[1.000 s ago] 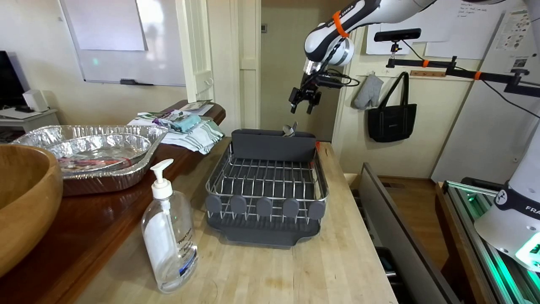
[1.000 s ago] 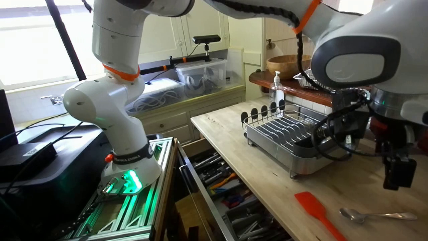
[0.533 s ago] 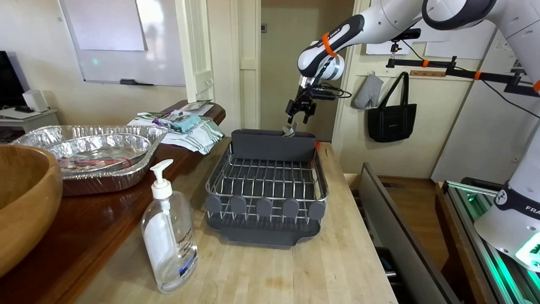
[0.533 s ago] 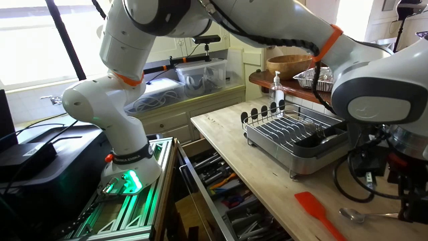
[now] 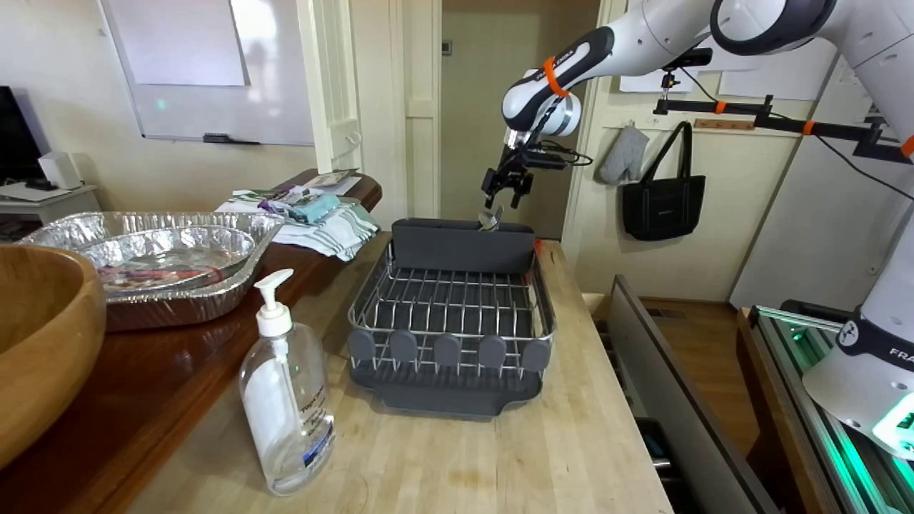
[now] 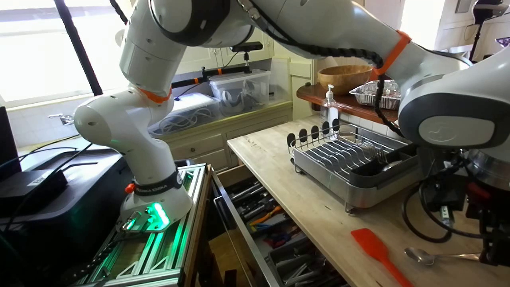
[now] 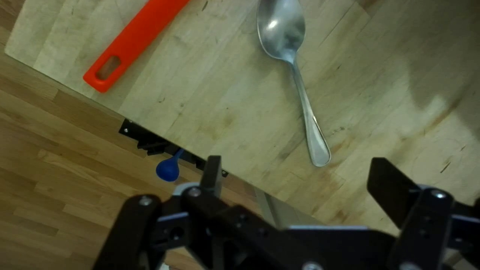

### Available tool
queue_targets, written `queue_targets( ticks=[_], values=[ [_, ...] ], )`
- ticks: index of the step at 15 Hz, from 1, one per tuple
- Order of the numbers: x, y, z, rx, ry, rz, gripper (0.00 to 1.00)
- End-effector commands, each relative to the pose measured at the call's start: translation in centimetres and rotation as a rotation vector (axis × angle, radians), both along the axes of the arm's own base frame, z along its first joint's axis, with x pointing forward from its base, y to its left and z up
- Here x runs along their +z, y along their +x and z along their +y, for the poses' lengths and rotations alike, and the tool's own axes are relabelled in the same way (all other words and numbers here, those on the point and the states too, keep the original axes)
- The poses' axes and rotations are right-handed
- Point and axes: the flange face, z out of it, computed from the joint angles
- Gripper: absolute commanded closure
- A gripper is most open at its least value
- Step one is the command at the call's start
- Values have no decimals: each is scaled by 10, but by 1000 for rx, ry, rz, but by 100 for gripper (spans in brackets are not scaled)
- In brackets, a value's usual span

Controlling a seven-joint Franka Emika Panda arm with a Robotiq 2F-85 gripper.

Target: Put the spoon in the tray

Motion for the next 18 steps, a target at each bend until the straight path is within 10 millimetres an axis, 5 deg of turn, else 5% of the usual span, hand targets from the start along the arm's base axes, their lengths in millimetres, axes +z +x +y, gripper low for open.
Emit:
queue_targets(
  ticks=[1, 18],
  values=[
    [-12, 8, 0, 25, 18, 2, 0],
    [-88, 28, 23, 163, 38, 44, 0]
  ],
)
